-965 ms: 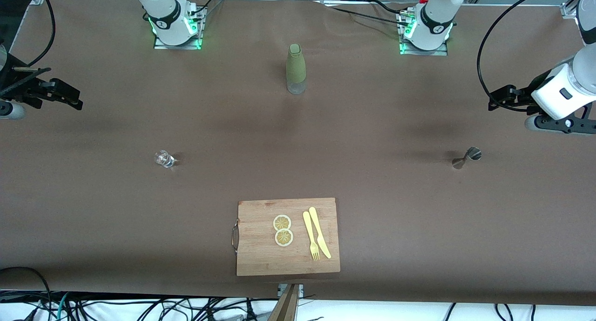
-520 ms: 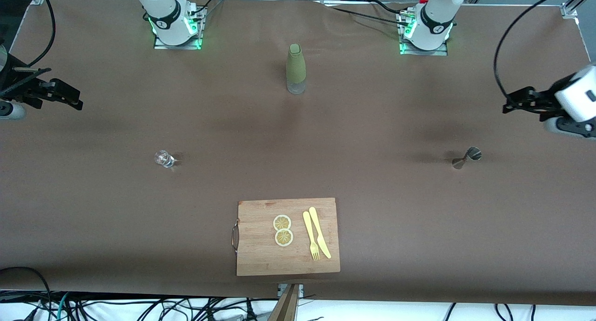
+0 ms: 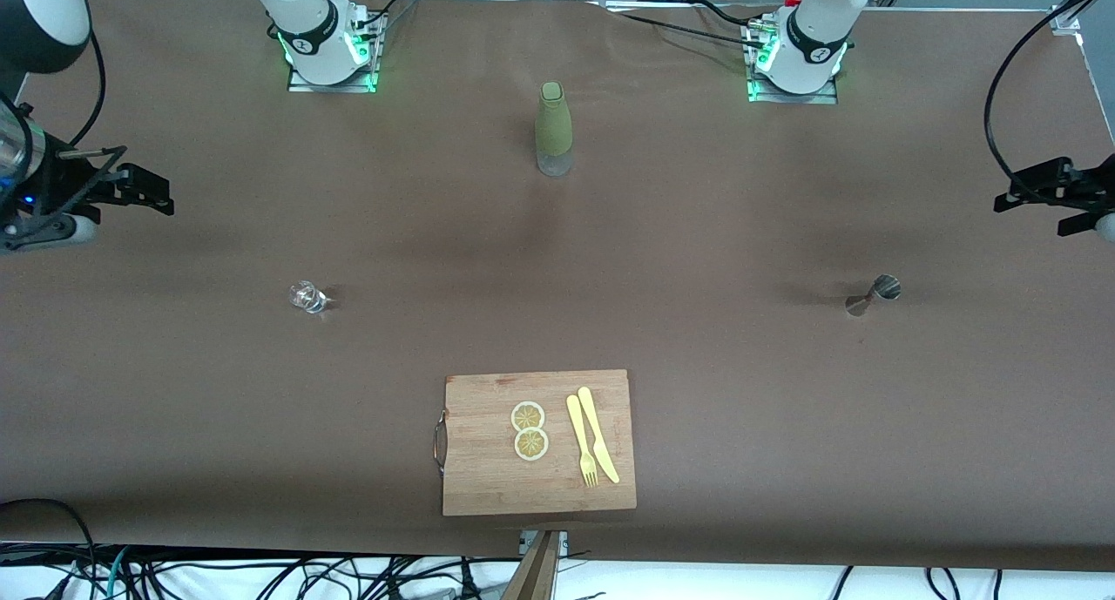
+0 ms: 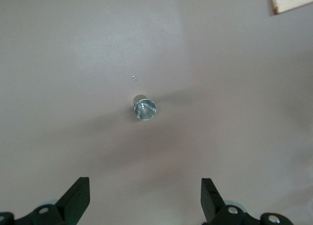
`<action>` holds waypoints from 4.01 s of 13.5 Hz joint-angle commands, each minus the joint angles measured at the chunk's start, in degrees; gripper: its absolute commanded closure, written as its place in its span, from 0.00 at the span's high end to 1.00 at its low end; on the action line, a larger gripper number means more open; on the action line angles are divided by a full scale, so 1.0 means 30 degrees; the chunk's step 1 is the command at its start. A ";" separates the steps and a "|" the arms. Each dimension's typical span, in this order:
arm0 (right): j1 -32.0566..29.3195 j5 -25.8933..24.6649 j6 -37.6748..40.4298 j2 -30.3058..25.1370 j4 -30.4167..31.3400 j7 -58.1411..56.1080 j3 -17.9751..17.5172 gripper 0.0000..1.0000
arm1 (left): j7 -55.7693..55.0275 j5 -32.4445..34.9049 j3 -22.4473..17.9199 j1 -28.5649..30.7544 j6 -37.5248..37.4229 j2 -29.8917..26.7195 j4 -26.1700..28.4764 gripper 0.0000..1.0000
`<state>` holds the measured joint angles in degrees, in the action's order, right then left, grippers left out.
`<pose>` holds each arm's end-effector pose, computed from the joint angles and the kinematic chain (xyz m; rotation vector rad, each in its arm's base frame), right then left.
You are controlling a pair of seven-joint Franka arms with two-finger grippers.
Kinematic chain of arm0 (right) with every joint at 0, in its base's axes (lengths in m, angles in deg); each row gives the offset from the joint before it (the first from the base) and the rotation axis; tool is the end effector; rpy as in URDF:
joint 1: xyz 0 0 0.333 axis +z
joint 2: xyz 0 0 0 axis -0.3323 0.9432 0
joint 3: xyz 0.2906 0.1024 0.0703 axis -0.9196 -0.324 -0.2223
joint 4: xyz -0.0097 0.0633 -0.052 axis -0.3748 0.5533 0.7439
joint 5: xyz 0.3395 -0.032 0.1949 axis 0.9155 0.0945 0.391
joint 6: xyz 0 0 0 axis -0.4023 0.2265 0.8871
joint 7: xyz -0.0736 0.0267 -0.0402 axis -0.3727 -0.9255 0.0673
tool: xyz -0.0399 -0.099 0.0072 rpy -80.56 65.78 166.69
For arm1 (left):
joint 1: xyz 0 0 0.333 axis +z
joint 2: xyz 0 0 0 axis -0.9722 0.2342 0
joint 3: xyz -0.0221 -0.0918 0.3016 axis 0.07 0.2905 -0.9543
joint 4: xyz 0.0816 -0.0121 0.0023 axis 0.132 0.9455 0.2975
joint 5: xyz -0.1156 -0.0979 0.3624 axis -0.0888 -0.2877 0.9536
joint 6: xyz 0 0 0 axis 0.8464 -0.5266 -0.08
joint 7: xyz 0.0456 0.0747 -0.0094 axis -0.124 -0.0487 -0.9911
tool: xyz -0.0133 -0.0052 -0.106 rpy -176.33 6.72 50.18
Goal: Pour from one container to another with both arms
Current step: 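Move the right gripper toward the glass beaker while the left gripper approaches the jigger, then close the right gripper on the beaker while the left gripper grasps the jigger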
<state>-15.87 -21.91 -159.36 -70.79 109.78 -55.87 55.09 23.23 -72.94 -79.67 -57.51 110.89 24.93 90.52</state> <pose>0.5840 -0.0184 0.5380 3.0945 0.4175 -0.1875 0.5697 0.1305 0.5524 2.9174 -0.4458 -0.1389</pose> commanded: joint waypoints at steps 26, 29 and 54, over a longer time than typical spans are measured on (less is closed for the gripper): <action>-0.6102 2.0140 -0.1613 1.1967 0.0919 -3.8693 0.0233 1.00 | 2.6929 -1.2145 0.0182 1.0296 -0.3935 0.9408 -0.0074 1.00; -0.6073 2.1023 -0.1142 1.3141 0.0948 -4.0547 0.0233 1.00 | 2.8067 -1.2237 0.0182 1.0384 -0.4169 1.0141 -0.0073 1.00; -0.4754 2.1201 -0.1288 1.4081 0.1857 -4.1255 0.0262 0.40 | 3.8766 -1.5664 0.0299 0.7513 0.0401 1.4420 0.1771 0.97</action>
<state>-30.70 41.10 -163.41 -28.49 115.42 -180.13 55.68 134.94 -117.99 -78.42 -34.61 110.70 68.38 94.35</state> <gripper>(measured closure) 0.507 0.009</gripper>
